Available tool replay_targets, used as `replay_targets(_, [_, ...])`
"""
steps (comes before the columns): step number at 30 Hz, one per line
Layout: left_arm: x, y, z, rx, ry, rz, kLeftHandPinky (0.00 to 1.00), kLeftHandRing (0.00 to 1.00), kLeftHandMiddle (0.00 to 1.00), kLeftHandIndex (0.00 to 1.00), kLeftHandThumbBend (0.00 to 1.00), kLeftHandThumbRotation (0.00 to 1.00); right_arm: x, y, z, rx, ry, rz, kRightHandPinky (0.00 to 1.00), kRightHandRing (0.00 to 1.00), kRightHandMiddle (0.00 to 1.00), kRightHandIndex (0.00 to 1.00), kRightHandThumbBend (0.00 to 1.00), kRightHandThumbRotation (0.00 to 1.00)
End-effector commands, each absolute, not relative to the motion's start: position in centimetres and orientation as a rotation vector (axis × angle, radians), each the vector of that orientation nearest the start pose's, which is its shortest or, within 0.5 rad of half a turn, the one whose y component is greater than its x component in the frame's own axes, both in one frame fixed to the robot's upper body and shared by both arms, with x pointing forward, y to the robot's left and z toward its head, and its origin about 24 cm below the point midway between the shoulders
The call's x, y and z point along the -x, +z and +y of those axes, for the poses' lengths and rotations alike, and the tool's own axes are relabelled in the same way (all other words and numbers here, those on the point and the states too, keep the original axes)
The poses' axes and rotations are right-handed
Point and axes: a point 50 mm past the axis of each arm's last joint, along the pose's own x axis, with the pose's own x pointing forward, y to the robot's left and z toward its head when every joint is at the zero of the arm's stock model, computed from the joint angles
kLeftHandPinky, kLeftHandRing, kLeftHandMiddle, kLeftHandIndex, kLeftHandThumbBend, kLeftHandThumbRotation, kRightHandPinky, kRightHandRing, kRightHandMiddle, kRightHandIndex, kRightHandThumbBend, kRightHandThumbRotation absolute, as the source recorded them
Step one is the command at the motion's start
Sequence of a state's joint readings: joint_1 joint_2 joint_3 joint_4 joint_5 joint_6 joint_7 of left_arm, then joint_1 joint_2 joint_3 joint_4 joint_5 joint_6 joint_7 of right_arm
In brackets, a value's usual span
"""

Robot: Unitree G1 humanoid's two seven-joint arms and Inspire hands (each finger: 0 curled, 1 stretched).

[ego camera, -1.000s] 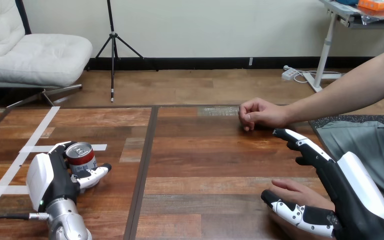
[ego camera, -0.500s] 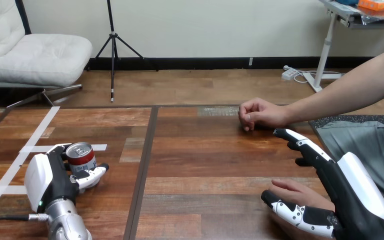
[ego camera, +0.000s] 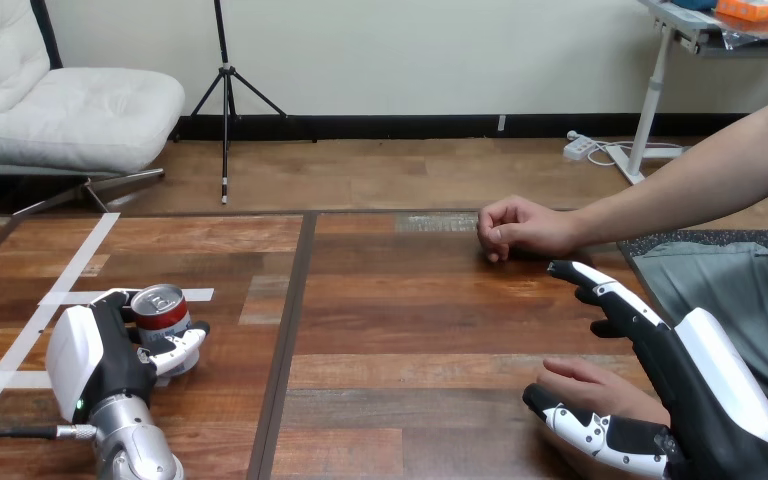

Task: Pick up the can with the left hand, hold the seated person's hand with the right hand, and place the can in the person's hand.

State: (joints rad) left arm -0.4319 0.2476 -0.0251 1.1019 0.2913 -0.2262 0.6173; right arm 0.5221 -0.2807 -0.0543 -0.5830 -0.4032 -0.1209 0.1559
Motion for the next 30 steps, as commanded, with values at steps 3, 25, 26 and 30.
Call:
replay_targets(3, [-30.85, -1.02, 23.08, -0.656, 0.510, 0.181, 0.50, 0.55, 0.57, 0.53, 0.63, 0.00, -15.59, 10.57, -18.93, 0.739, 0.122, -0.214, 0.80, 0.90, 0.92, 0.88, 0.53, 0.00])
replay_targets(25, [-30.82, -0.84, 23.27, -0.666, 0.532, 0.162, 0.46, 0.51, 0.54, 0.51, 0.62, 0.00, -15.53, 10.55, -18.87, 0.741, 0.119, -0.216, 0.80, 0.89, 0.91, 0.88, 0.53, 0.00])
replay_targets(26, [-30.82, -0.82, 23.27, -0.667, 0.532, 0.159, 0.46, 0.51, 0.54, 0.51, 0.62, 0.00, -15.53, 10.56, -18.86, 0.741, 0.119, -0.217, 0.80, 0.89, 0.91, 0.88, 0.53, 0.00])
replay_targets(30, [-30.81, -0.78, 23.31, -0.661, 0.534, 0.153, 0.45, 0.50, 0.53, 0.51, 0.62, 0.00, -15.51, 10.56, -18.86, 0.742, 0.119, -0.216, 0.80, 0.89, 0.91, 0.88, 0.53, 0.00])
